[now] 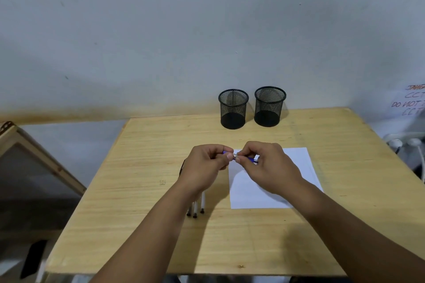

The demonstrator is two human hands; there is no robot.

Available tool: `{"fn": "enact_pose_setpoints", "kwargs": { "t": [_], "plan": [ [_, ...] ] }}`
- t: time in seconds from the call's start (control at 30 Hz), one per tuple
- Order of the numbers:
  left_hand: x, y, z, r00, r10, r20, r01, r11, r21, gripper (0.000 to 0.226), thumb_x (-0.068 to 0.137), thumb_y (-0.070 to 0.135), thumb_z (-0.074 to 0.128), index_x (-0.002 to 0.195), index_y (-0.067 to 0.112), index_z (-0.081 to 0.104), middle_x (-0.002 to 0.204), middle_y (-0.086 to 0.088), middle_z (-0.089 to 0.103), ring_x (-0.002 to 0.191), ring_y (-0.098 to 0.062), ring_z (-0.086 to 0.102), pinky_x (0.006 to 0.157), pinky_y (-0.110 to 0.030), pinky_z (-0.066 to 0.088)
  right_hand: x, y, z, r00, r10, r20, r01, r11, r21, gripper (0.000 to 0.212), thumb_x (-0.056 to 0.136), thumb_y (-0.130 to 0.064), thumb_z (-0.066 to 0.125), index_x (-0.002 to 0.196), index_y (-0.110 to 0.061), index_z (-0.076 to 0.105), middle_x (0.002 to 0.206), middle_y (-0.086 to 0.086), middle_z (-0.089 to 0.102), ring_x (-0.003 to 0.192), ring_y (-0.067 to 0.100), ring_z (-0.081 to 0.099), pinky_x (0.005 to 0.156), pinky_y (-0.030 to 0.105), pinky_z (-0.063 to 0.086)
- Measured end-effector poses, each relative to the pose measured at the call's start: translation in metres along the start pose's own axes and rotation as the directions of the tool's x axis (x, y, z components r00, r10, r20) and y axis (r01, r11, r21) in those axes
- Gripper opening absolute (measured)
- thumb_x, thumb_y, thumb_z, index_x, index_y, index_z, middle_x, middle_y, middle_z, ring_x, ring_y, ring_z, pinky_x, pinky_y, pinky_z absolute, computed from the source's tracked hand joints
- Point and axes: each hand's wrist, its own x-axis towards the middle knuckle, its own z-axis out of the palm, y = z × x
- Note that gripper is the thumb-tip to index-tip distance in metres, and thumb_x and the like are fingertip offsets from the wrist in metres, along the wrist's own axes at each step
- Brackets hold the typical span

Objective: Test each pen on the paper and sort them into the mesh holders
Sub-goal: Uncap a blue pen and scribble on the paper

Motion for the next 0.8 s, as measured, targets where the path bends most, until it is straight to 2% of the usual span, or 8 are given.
{"fn": "enact_pose_setpoints", "kwargs": {
  "t": [0.1, 0.23, 0.37, 0.43, 0.5, 0.67, 0.73, 0.8],
  "plan": [
    [0.002, 0.001, 0.001, 1.0, -0.009, -0.001, 0.009, 1.0, 0.006, 0.006, 0.085, 0.027, 0.073, 0.089, 0.027, 0.077, 0.076, -0.014, 0.068, 0.07, -0.013, 0.059, 0.089, -0.046, 0.053, 0.0, 0.003, -0.002, 1.0, 0.017, 0.014, -0.017, 1.0, -0.005, 0.016, 0.086, -0.05, 0.064, 0.082, -0.034, 0.064, 0.075, -0.018, 0.065, 0.061, 0.007, 0.053, 0.055, 0.032, 0.045],
    [0.008, 0.003, -0.002, 0.996, 0.015, -0.087, -0.014, 1.0, 0.012, 0.004, 0.09, 0.017, 0.07, 0.091, 0.019, 0.074, 0.067, 0.001, 0.058, 0.062, -0.01, 0.053, 0.069, -0.029, 0.047, -0.001, 0.008, -0.006, 0.998, 0.061, 0.01, -0.061, 0.996, 0.068, 0.009, 0.09, -0.04, 0.062, 0.084, -0.033, 0.062, 0.073, -0.009, 0.063, 0.059, 0.006, 0.051, 0.057, 0.034, 0.045],
    [0.008, -0.007, -0.009, 0.97, 0.088, -0.226, -0.021, 0.959, 0.281, 0.005, 0.087, 0.023, 0.071, 0.087, 0.028, 0.072, 0.073, 0.009, 0.069, 0.049, -0.001, 0.051, 0.053, -0.018, 0.042, -0.003, 0.013, -0.011, 0.964, 0.266, 0.014, -0.255, 0.905, 0.342, 0.015, 0.094, -0.021, 0.056, 0.098, -0.034, 0.063, 0.091, 0.0, 0.067, 0.069, 0.019, 0.06, 0.06, 0.035, 0.051],
    [0.005, -0.016, -0.007, 0.96, 0.109, -0.258, -0.003, 0.924, 0.381, 0.007, 0.086, 0.022, 0.069, 0.086, 0.028, 0.072, 0.072, 0.009, 0.068, 0.053, -0.002, 0.055, 0.054, -0.017, 0.045, -0.006, 0.014, -0.011, 0.937, 0.335, 0.095, -0.334, 0.787, 0.518, 0.031, 0.094, -0.007, 0.052, 0.114, -0.028, 0.061, 0.1, 0.007, 0.067, 0.069, 0.021, 0.063, 0.073, 0.041, 0.061],
    [0.005, -0.025, -0.004, 0.952, 0.142, -0.272, 0.014, 0.866, 0.5, 0.007, 0.087, 0.023, 0.067, 0.089, 0.028, 0.073, 0.078, 0.011, 0.068, 0.064, -0.004, 0.06, 0.062, -0.021, 0.05, -0.01, 0.015, -0.009, 0.93, 0.346, 0.123, -0.345, 0.708, 0.616, 0.038, 0.094, 0.0, 0.054, 0.122, -0.026, 0.057, 0.101, 0.012, 0.067, 0.07, 0.022, 0.067, 0.079, 0.047, 0.061],
    [0.009, -0.038, 0.003, 0.951, 0.217, -0.223, 0.007, 0.701, 0.713, 0.014, 0.09, 0.032, 0.062, 0.098, 0.029, 0.073, 0.089, 0.011, 0.068, 0.083, -0.012, 0.061, 0.076, -0.031, 0.051, -0.016, 0.02, 0.0, 0.92, 0.385, 0.075, -0.333, 0.665, 0.669, 0.021, 0.092, -0.003, 0.06, 0.103, -0.019, 0.069, 0.098, 0.017, 0.066, 0.067, 0.023, 0.07, 0.08, 0.05, 0.061],
    [0.009, -0.037, 0.005, 0.951, 0.233, -0.204, 0.007, 0.642, 0.766, 0.013, 0.089, 0.034, 0.06, 0.092, 0.03, 0.072, 0.081, 0.012, 0.066, 0.079, -0.012, 0.06, 0.074, -0.031, 0.049, -0.018, 0.022, 0.003, 0.914, 0.401, 0.068, -0.34, 0.661, 0.669, 0.018, 0.093, -0.008, 0.061, 0.102, -0.02, 0.072, 0.098, 0.013, 0.068, 0.069, 0.023, 0.072, 0.079, 0.051, 0.061],
    [0.009, -0.037, 0.005, 0.95, 0.244, -0.194, 0.013, 0.592, 0.806, 0.013, 0.087, 0.033, 0.059, 0.078, 0.031, 0.067, 0.067, 0.014, 0.057, 0.072, -0.013, 0.057, 0.072, -0.032, 0.045, -0.02, 0.023, 0.004, 0.915, 0.402, 0.038, -0.327, 0.682, 0.654, 0.02, 0.094, -0.009, 0.059, 0.105, -0.02, 0.072, 0.1, 0.011, 0.07, 0.074, 0.022, 0.074, 0.081, 0.043, 0.061]
  ]
}}
